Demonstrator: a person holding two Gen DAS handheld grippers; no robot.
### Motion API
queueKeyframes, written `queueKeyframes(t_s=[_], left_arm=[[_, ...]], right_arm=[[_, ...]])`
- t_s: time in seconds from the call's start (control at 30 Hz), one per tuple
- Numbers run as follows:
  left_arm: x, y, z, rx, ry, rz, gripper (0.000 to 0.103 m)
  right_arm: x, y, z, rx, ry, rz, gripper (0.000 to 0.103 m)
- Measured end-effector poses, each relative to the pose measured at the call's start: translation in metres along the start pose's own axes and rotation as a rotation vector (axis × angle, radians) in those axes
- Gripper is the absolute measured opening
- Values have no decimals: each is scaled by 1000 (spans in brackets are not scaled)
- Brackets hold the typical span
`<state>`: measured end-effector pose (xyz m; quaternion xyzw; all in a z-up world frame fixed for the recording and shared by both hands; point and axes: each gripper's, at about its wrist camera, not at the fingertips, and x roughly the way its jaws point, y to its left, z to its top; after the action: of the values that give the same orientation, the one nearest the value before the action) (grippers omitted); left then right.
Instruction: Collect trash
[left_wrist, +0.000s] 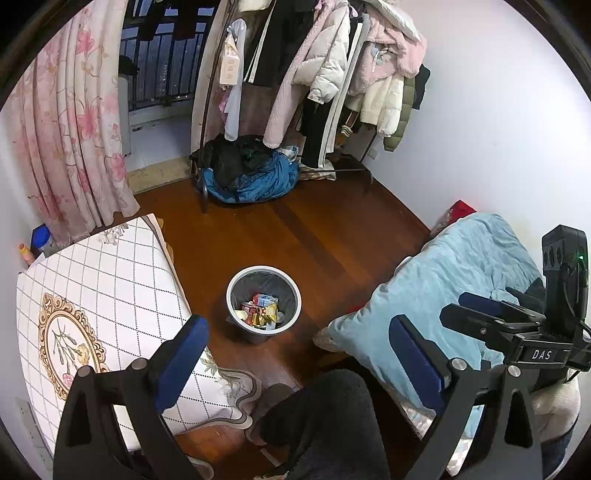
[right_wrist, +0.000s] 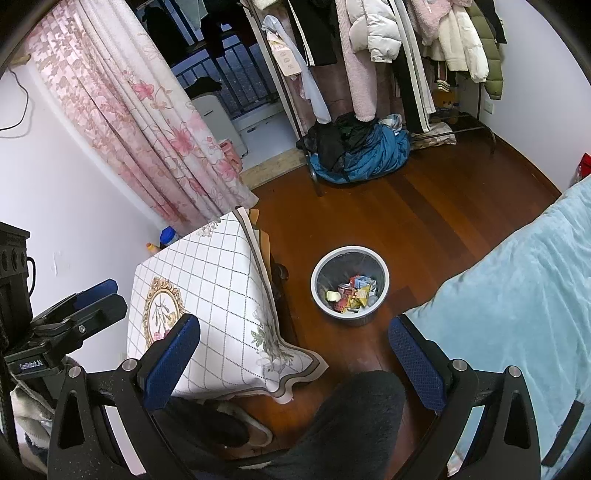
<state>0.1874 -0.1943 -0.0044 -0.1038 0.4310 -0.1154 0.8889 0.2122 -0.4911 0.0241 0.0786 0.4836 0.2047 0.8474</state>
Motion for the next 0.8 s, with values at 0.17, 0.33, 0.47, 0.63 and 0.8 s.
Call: queueKeyframes(t_s=[0.17, 0.33, 0.47, 0.63, 0.8], left_arm=[[0, -1, 1, -1, 0, -2, 100], [1, -1, 1, -1, 2, -6, 100], [2, -3, 0, 5, 5, -10, 100], [2, -4, -1, 7, 3, -6, 103], [2, -3, -3, 10, 5, -9, 103]], right_arm=[[-1, 0, 1, -1, -2, -2, 103], [-3, -1, 6, -4, -3, -3, 103], [-4, -3, 8, -6, -3, -4, 103], [-4, -2, 9, -8, 1, -2, 103], [-5, -4, 10, -21, 9, 2, 103]])
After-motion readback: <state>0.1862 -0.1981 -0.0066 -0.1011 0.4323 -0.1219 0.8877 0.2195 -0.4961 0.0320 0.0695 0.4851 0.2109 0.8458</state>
